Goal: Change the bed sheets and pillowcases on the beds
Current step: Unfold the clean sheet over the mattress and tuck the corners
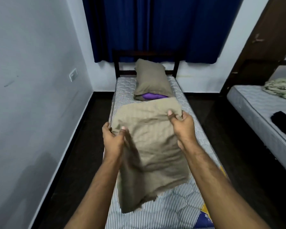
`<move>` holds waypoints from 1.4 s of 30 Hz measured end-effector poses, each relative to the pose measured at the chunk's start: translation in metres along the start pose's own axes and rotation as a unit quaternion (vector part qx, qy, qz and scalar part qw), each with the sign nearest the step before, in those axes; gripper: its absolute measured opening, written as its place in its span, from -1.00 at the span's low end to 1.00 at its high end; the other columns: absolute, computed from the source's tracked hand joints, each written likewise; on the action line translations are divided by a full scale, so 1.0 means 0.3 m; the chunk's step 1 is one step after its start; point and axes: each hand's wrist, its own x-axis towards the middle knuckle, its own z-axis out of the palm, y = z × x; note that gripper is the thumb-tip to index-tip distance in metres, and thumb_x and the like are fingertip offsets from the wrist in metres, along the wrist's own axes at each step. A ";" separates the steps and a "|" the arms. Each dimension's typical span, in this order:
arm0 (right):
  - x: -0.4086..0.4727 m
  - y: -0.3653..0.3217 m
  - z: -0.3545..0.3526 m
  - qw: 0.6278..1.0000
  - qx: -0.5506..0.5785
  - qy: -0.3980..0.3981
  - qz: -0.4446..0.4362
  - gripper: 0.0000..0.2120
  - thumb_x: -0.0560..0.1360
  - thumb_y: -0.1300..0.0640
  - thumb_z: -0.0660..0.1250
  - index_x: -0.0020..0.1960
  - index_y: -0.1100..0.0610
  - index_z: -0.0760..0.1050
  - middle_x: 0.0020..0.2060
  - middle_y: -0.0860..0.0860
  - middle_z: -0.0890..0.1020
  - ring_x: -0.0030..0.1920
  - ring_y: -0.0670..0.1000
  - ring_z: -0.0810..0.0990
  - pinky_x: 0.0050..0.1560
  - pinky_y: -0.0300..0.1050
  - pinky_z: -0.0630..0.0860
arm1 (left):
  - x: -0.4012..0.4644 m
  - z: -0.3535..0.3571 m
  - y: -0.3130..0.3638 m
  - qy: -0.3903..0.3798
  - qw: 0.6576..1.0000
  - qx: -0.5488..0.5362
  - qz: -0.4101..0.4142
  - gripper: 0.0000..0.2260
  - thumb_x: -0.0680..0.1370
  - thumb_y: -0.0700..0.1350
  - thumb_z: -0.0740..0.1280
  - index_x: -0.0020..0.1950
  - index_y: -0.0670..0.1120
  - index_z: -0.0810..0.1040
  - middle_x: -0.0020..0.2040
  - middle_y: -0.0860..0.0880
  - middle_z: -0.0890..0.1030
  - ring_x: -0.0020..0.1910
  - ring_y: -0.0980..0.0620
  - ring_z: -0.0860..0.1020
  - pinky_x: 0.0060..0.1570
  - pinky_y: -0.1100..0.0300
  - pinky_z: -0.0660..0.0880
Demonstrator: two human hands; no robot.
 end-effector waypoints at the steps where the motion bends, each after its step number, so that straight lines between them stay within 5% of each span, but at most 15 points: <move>1: 0.019 -0.040 0.013 0.997 -0.044 -0.008 -0.067 -0.78 0.51 -0.03 0.45 -0.14 0.13 0.62 -0.25 0.00 0.71 -0.19 0.02 0.69 -0.08 0.02 0.61 | 0.008 0.005 0.001 0.002 0.999 0.045 0.025 -0.22 0.33 0.18 0.49 0.50 0.05 0.33 0.39 0.03 0.43 0.37 0.09 0.45 0.44 -0.08 0.39; 3: 0.029 -0.128 0.030 0.965 -0.110 -0.130 -0.200 -0.86 0.49 -0.03 0.40 -0.18 0.01 0.61 -0.26 -0.02 0.64 -0.21 -0.03 0.63 -0.14 -0.04 0.54 | -0.006 0.032 0.028 -0.048 0.987 0.094 0.120 -0.16 0.35 0.13 0.54 0.56 0.07 0.27 0.47 0.08 0.31 0.49 0.10 0.32 0.51 0.00 0.29; 6: -0.008 -0.212 0.036 0.860 -0.214 -0.344 -0.310 -0.85 0.46 0.10 0.39 -0.04 -0.13 0.61 -0.32 -0.10 0.40 -0.30 -0.15 0.46 -0.29 -0.16 0.36 | -0.031 0.076 0.128 -0.176 0.957 0.086 0.214 -0.05 0.35 -0.08 0.64 0.60 0.12 0.18 0.55 0.07 0.28 0.54 0.06 0.29 0.47 0.06 0.31; 9: -0.011 -0.222 0.007 0.849 -0.202 -0.380 -0.306 -0.90 0.49 0.09 0.45 -0.01 -0.07 0.65 -0.29 -0.06 0.43 -0.28 -0.05 0.49 -0.29 -0.05 0.41 | -0.024 0.100 0.194 -0.267 0.952 0.014 0.152 -0.46 0.39 -0.37 0.55 0.31 -0.09 0.52 0.23 0.01 0.64 0.20 0.04 0.62 0.16 0.05 0.58; 13: 0.019 -0.231 -0.041 0.898 -0.007 -0.432 -0.084 -0.38 0.51 -0.33 0.21 0.12 0.23 0.58 -0.09 0.12 0.63 -0.10 -0.02 0.59 -0.03 -0.12 0.51 | -0.117 0.193 0.217 -0.230 0.967 -0.037 0.106 -0.82 0.60 -0.37 0.31 0.14 -0.22 0.63 -0.05 0.01 0.73 -0.01 0.11 0.67 0.07 0.12 0.56; 16: 0.055 -0.189 -0.118 0.854 0.131 -0.474 0.172 -0.43 0.48 -0.43 0.12 0.09 0.04 0.53 -0.27 0.07 0.54 -0.38 -0.06 0.49 -0.43 -0.22 0.42 | -0.212 0.282 0.232 -0.265 0.942 -0.206 -0.010 -0.79 0.71 -0.21 0.16 0.19 -0.23 0.56 -0.05 -0.18 0.71 -0.11 -0.07 0.70 -0.04 0.06 0.65; 19: 0.053 -0.127 -0.135 0.870 0.126 -0.458 0.133 -0.79 0.51 0.02 0.46 0.03 0.07 0.50 -0.22 0.06 0.55 -0.28 -0.01 0.47 -0.35 -0.22 0.44 | -0.212 0.308 0.272 -0.280 0.883 -0.361 -0.102 -0.87 0.58 -0.06 0.37 -0.02 -0.13 0.58 -0.18 -0.07 0.67 -0.22 0.02 0.67 -0.15 0.14 0.64; 21: 0.054 -0.083 -0.120 0.901 0.083 -0.421 0.054 -0.66 0.46 0.21 0.47 0.15 0.08 0.41 -0.09 0.08 0.59 -0.15 -0.02 0.56 -0.21 -0.24 0.52 | -0.182 0.291 0.310 -0.323 0.842 -0.419 -0.101 -0.80 0.42 0.01 0.52 -0.09 -0.09 0.65 -0.15 -0.04 0.66 -0.13 0.03 0.63 -0.01 0.16 0.59; 25: 0.064 -0.020 -0.093 0.893 -0.102 -0.426 -0.106 -0.41 0.43 0.20 0.48 0.34 -0.18 0.36 0.20 0.01 0.48 0.19 -0.11 0.53 0.15 -0.07 0.52 | -0.159 0.274 0.407 -0.238 0.859 -0.448 0.072 -0.83 0.56 -0.12 0.31 -0.07 -0.23 0.57 -0.16 -0.17 0.59 0.00 -0.11 0.56 0.30 0.13 0.32; 27: 0.062 -0.012 -0.072 0.901 -0.098 -0.401 -0.134 -0.58 0.42 0.15 0.48 0.24 -0.10 0.51 0.13 0.00 0.57 0.10 -0.13 0.57 0.08 -0.13 0.52 | -0.164 0.266 0.437 -0.200 0.866 -0.452 0.075 -0.73 0.59 -0.14 0.08 -0.12 -0.24 0.51 -0.23 -0.19 0.56 -0.11 -0.14 0.57 0.12 0.12 0.38; 31: 0.086 -0.013 -0.031 0.925 -0.154 -0.310 -0.155 -0.68 0.38 0.03 0.46 0.09 0.10 0.58 -0.07 0.02 0.71 0.01 0.05 0.68 -0.01 0.06 0.61 | -0.146 0.257 0.470 -0.279 0.844 -0.456 0.047 -0.79 0.43 -0.10 0.19 -0.42 -0.08 0.34 -0.47 -0.03 0.35 -0.45 0.02 0.35 -0.18 0.11 0.38; 34: 0.110 -0.029 -0.028 0.938 -0.189 -0.207 -0.206 -0.68 0.43 0.17 0.39 0.18 0.07 0.58 0.02 0.00 0.70 0.05 0.03 0.66 0.05 -0.06 0.58 | -0.134 0.225 0.475 -0.298 0.888 -0.347 0.054 -0.76 0.42 -0.02 0.13 -0.37 -0.12 0.40 -0.37 -0.13 0.41 -0.25 -0.12 0.44 -0.02 0.03 0.43; 37: 0.130 -0.092 -0.028 0.948 -0.157 -0.132 -0.244 -0.74 0.43 0.33 0.33 0.06 0.10 0.57 -0.08 -0.03 0.67 -0.04 -0.03 0.63 -0.06 -0.15 0.49 | -0.098 0.195 0.442 -0.158 0.982 -0.084 0.064 -0.62 0.61 0.14 0.23 -0.18 -0.15 0.50 -0.28 -0.06 0.61 -0.17 0.04 0.58 0.00 0.18 0.47; 39: 0.149 -0.137 -0.023 0.946 -0.165 -0.119 -0.253 -0.77 0.42 0.34 0.31 0.02 0.10 0.55 -0.11 -0.02 0.67 -0.06 0.00 0.63 -0.06 -0.14 0.50 | -0.086 0.186 0.411 -0.131 0.977 0.105 0.133 -0.35 0.55 0.47 0.06 -0.12 -0.11 0.52 -0.17 -0.01 0.60 -0.17 0.19 0.55 -0.03 0.25 0.49; 42: 0.152 -0.179 -0.020 0.931 -0.212 -0.110 -0.276 -0.75 0.43 0.31 0.33 0.05 0.07 0.54 -0.04 -0.04 0.67 0.00 0.01 0.61 0.00 -0.19 0.46 | -0.086 0.166 0.353 -0.185 0.909 0.337 0.160 -0.50 0.34 0.48 0.33 -0.02 0.09 0.50 0.03 0.01 0.48 0.02 0.14 0.51 0.10 0.12 0.51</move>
